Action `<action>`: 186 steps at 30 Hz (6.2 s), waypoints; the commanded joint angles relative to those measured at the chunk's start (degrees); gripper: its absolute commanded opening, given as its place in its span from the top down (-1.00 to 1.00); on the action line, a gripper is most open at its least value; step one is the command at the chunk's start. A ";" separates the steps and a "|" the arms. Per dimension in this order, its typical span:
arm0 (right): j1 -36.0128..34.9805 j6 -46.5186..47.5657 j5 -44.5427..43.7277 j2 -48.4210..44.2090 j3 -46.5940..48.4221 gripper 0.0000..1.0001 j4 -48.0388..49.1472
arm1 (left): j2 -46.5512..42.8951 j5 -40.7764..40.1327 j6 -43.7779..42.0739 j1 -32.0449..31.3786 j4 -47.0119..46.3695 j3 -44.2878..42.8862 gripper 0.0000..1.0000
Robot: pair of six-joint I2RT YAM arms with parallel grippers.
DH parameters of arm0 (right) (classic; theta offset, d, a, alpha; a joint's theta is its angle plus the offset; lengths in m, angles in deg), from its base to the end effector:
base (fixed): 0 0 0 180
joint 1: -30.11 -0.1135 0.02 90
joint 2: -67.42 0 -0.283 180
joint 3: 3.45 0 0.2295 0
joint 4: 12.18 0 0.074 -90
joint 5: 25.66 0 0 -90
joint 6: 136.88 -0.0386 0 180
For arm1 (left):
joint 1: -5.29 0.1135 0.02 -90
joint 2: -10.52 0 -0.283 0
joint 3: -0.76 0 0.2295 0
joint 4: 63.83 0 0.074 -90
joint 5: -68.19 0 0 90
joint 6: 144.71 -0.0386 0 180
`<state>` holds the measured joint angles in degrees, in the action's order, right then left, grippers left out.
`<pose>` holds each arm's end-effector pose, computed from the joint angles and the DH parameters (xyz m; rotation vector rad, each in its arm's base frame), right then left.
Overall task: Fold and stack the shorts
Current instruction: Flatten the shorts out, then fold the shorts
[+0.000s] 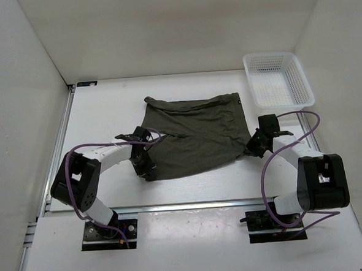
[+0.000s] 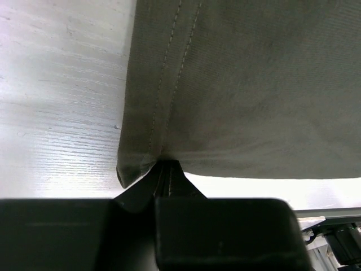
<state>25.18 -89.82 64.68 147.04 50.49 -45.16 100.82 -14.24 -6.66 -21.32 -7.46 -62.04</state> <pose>0.2335 0.0204 0.1962 0.8535 2.4848 0.3061 0.2097 -0.1107 0.1789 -0.5705 3.0729 -0.2659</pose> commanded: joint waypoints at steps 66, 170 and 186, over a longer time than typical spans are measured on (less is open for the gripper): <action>-0.34 11.91 -10.01 -4.04 27.91 1.00 -19.18 | 9.61 -13.91 -7.26 6.22 14.78 -45.67 0.79; -11.42 13.49 5.37 5.20 28.98 0.33 -15.49 | 9.59 4.10 -20.35 30.83 3.35 -23.55 -1.00; -11.42 13.49 2.57 0.63 28.98 0.33 -19.35 | 16.24 1.75 -14.39 30.13 -0.61 -26.26 0.72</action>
<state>13.95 -77.42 68.57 149.94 77.53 -62.60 118.77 -9.23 -21.90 9.17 -6.26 -84.81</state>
